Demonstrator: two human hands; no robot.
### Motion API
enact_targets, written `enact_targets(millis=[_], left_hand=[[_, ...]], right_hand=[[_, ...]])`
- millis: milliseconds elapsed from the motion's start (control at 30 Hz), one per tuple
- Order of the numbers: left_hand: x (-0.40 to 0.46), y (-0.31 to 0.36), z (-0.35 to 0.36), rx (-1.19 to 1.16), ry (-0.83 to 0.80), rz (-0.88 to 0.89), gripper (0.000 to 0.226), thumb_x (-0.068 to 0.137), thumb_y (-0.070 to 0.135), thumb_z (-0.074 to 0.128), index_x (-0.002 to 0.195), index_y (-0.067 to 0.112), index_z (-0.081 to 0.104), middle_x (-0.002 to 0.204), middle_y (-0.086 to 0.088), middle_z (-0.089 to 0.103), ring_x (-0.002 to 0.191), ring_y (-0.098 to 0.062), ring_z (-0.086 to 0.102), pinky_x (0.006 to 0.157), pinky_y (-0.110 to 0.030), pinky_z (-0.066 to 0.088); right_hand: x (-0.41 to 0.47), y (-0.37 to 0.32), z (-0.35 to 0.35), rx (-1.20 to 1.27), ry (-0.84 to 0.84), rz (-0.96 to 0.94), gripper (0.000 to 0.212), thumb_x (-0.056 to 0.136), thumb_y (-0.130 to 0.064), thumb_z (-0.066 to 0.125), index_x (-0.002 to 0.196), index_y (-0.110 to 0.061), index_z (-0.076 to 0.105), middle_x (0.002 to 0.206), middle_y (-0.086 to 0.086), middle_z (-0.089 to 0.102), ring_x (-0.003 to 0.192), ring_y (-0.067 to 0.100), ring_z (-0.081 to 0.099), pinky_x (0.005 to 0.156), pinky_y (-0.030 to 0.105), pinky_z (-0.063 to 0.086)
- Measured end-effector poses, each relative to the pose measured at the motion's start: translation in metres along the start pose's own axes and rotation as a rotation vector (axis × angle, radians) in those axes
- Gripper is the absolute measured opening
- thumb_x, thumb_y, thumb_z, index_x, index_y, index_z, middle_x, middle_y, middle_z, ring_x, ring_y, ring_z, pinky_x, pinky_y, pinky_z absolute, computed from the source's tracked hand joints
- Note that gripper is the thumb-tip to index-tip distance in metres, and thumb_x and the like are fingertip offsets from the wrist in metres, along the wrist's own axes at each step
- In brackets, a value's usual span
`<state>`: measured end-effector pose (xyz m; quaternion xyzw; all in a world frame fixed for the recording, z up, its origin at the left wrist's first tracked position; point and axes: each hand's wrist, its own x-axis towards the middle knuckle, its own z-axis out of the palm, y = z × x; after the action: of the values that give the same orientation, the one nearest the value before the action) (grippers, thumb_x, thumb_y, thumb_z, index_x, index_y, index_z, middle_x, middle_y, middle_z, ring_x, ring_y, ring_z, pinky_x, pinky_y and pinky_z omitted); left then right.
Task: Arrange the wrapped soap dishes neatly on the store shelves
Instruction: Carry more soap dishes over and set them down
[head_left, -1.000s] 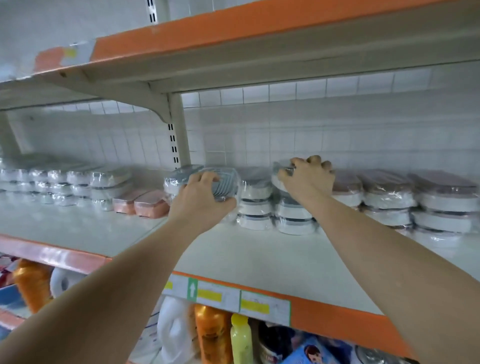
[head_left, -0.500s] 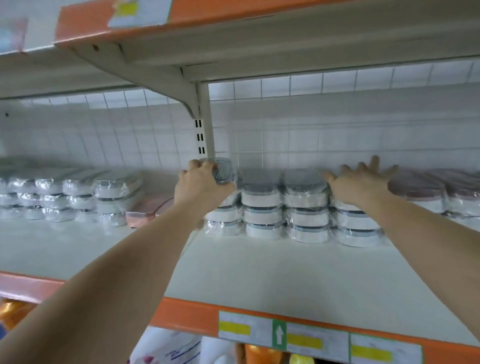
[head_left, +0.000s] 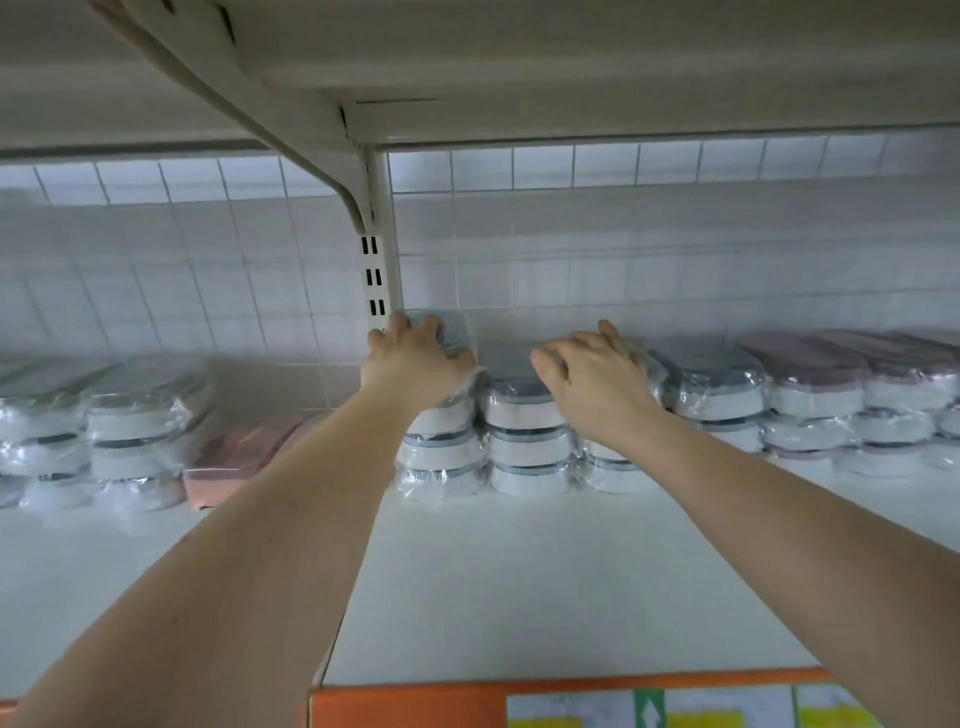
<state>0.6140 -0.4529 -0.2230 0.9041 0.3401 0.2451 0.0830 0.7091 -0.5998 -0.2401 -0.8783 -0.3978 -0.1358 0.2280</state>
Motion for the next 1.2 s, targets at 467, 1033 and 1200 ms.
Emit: enact_targets(millis=[467, 1033, 1200], left_hand=[[-0.019, 0.034, -0.015, 0.084, 0.186, 0.122, 0.053, 0.095, 0.048, 0.031, 0.137, 0.017, 0.045, 0.145, -0.011, 0.039, 0.138, -0.029, 0.024, 0.112, -0.048, 0.016], [-0.210, 0.425, 0.068, -0.132, -0.147, 0.581, 0.052, 0.096, 0.042, 0.040, 0.140, 0.016, 0.038, 0.145, -0.012, 0.038, 0.132, -0.031, 0.033, 0.106, -0.038, 0.026], [-0.265, 0.538, 0.090, -0.150, -0.235, 0.679, 0.055, 0.097, 0.042, 0.036, 0.143, 0.012, 0.032, 0.147, -0.012, 0.033, 0.134, -0.031, 0.030, 0.107, -0.037, 0.025]], right_hand=[[-0.044, 0.017, -0.045, 0.020, 0.027, 0.079, 0.040, 0.098, -0.038, 0.032, 0.120, -0.017, 0.057, 0.129, 0.012, 0.052, 0.133, 0.027, 0.027, 0.102, 0.046, 0.032], [-0.237, 0.300, -0.236, -0.213, 0.040, 0.398, 0.048, 0.096, -0.036, 0.042, 0.140, -0.016, 0.037, 0.143, 0.009, 0.039, 0.138, 0.024, 0.024, 0.108, 0.043, 0.031], [-0.302, 0.398, -0.295, -0.265, 0.042, 0.553, 0.047, 0.095, -0.033, 0.044, 0.138, -0.014, 0.041, 0.141, 0.012, 0.042, 0.134, 0.027, 0.028, 0.105, 0.038, 0.032]])
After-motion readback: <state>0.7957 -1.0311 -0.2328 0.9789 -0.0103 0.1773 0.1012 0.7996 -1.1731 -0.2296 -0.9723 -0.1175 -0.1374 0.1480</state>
